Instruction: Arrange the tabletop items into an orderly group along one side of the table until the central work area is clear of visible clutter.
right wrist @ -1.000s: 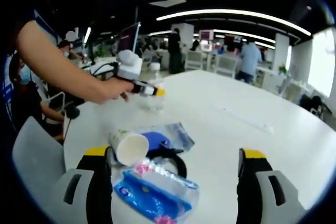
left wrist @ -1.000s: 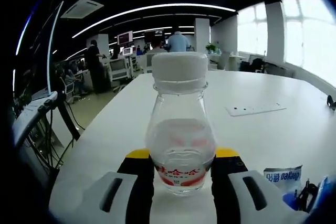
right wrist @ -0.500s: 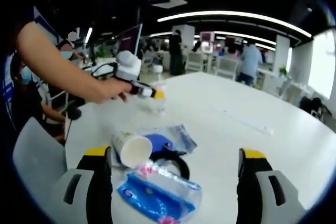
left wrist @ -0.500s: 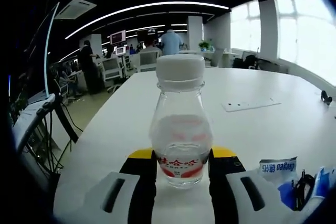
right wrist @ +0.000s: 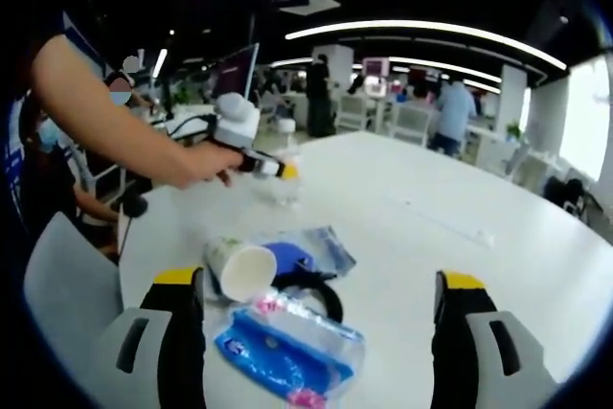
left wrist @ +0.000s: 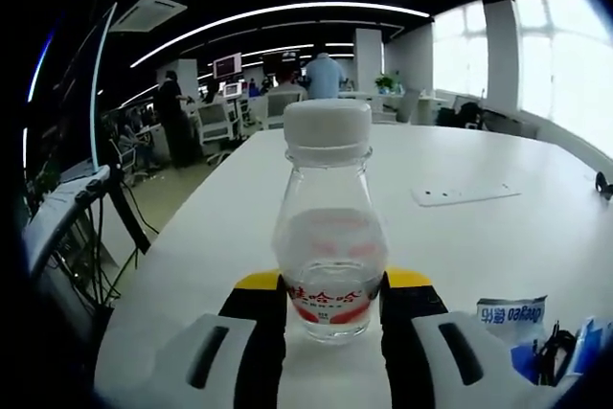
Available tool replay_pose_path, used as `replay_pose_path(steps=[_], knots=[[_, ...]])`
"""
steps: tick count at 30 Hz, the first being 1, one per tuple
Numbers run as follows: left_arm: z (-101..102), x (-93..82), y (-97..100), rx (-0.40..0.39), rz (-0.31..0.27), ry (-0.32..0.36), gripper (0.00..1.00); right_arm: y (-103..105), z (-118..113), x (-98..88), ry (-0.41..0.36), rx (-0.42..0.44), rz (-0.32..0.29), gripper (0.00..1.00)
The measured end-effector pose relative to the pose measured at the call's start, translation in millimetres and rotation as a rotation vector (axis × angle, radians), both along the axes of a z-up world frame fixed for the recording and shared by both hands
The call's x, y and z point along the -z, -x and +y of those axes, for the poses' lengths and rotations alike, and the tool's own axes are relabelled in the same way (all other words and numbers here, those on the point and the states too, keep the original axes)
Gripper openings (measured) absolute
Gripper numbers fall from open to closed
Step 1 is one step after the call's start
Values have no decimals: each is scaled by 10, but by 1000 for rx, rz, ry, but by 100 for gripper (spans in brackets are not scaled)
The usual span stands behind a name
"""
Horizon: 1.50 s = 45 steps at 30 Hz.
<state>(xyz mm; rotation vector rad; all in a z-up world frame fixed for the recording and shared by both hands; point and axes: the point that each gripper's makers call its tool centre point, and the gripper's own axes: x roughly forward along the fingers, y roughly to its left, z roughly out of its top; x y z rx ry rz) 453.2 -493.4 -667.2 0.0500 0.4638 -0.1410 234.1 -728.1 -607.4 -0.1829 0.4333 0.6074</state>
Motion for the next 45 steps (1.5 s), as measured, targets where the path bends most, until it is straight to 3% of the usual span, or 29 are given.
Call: replay_pose_path(steps=[13, 23, 32, 38, 45], knots=[[46, -92, 63, 28, -2, 9, 43, 34, 77, -56, 8, -18, -9, 98], [21, -289, 239, 85, -30, -36, 42, 68, 144, -171, 9, -24, -36, 99], [6, -405, 372, 101, -36, -34, 45, 130, 188, -320, 25, -40, -71, 99], [-14, -447, 437, 111, -27, -9, 54, 169, 190, -384, 35, -46, -83, 99], [-46, -444, 564, 139, -12, 14, 77, 223, 213, -420, 47, -52, -91, 100]])
